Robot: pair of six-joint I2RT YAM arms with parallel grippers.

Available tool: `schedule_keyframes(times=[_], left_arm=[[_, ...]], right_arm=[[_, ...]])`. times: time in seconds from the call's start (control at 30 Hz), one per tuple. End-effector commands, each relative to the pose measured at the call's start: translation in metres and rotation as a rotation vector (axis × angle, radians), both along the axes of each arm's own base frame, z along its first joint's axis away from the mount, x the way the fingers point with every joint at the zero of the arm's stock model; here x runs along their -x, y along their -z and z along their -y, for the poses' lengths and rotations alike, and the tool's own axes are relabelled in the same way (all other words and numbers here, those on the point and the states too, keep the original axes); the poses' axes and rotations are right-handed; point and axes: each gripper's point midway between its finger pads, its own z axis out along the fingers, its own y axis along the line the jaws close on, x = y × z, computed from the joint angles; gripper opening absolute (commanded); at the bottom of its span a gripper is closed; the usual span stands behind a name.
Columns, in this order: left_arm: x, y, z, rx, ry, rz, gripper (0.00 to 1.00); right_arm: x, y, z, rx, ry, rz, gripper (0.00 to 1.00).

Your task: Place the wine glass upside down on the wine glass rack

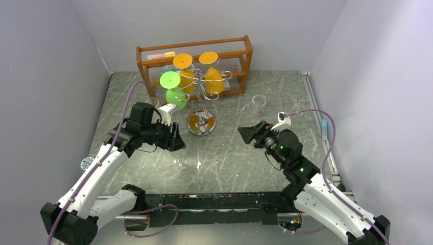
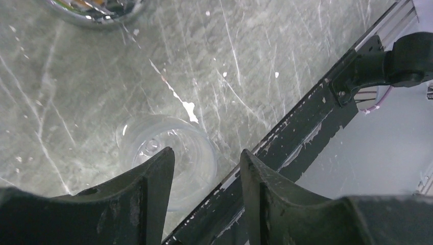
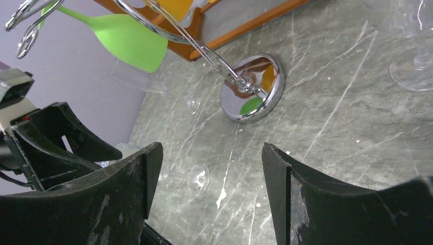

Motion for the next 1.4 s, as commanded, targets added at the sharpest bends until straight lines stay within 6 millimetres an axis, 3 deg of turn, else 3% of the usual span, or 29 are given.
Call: schedule_keyframes(times=[0.0, 0.13, 0.57, 0.83, 1.0, 1.23, 1.37], left_arm=[[0.010, 0.015, 0.001, -0.027, -0.010, -0.066, 0.55], [0.008, 0.021, 0.000, -0.059, -0.048, -0.067, 0.53], [0.008, 0.035, 0.004, -0.185, -0.072, -0.069, 0.31], [0.014, 0.026, 0.011, -0.193, -0.023, -0.034, 0.05], [0.017, -0.005, 0.022, -0.106, 0.012, 0.019, 0.05], [0.020, -0.067, 0.055, 0.217, 0.055, 0.152, 0.05], [0.013, -0.075, 0.064, 0.328, 0.012, 0.183, 0.05]], right_arm=[[-0.002, 0.007, 0.004, -0.003, 0.030, -0.015, 0.75], [-0.002, 0.011, 0.002, -0.003, 0.028, -0.029, 0.75], [-0.003, 0.017, 0.003, 0.003, 0.037, -0.046, 0.75], [-0.002, 0.017, 0.003, 0.000, 0.036, -0.056, 0.75], [0.000, 0.018, 0.001, -0.025, 0.030, -0.079, 0.75], [0.010, 0.022, -0.019, -0.191, -0.034, -0.181, 0.76], [0.014, 0.016, -0.030, -0.299, -0.076, -0.212, 0.74]])
